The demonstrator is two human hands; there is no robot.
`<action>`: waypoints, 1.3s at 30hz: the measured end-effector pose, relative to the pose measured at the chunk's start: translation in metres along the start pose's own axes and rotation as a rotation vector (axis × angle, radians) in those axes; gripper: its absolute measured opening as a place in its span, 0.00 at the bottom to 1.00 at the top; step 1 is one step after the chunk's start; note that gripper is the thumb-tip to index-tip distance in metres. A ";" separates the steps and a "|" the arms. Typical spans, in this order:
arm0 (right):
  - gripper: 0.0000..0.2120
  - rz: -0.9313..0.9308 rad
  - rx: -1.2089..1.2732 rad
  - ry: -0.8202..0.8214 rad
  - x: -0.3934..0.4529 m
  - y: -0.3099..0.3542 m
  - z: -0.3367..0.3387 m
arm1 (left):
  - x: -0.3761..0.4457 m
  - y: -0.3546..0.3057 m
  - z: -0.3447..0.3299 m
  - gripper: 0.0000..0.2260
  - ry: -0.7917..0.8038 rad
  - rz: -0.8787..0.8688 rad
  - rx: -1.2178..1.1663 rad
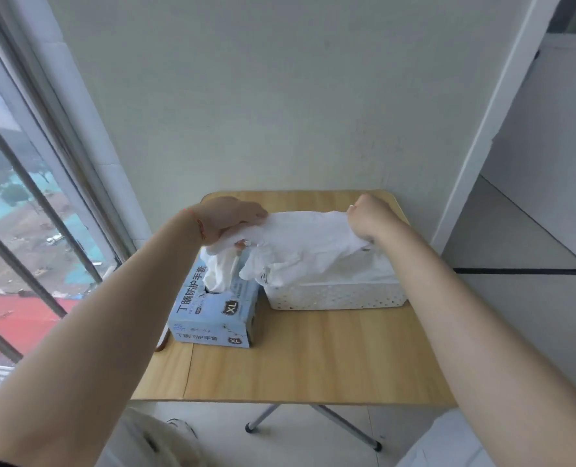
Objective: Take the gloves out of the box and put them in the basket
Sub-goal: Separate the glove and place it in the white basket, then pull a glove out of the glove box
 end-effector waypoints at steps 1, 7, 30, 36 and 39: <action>0.12 -0.031 0.020 0.009 0.003 -0.011 0.002 | 0.008 -0.008 -0.004 0.18 0.019 -0.018 0.139; 0.14 -0.166 0.076 -0.101 0.014 -0.057 -0.003 | 0.036 -0.048 -0.043 0.10 -0.630 -0.332 0.515; 0.17 0.143 -0.502 -0.367 0.002 -0.061 -0.018 | 0.035 0.012 -0.131 0.40 0.157 -0.373 0.977; 0.15 0.268 -0.204 -0.346 -0.007 -0.011 -0.017 | 0.015 -0.005 -0.072 0.13 -0.313 -0.552 0.438; 0.07 0.403 -0.071 -0.206 -0.011 0.030 -0.041 | 0.007 0.015 -0.029 0.11 -0.438 -0.453 0.407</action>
Point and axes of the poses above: each hand's wrist, its own x-axis towards the middle knuckle, its own z-axis out of the back of the hand, y = z × x, the point moved 3 cm from there along x, towards the middle knuckle
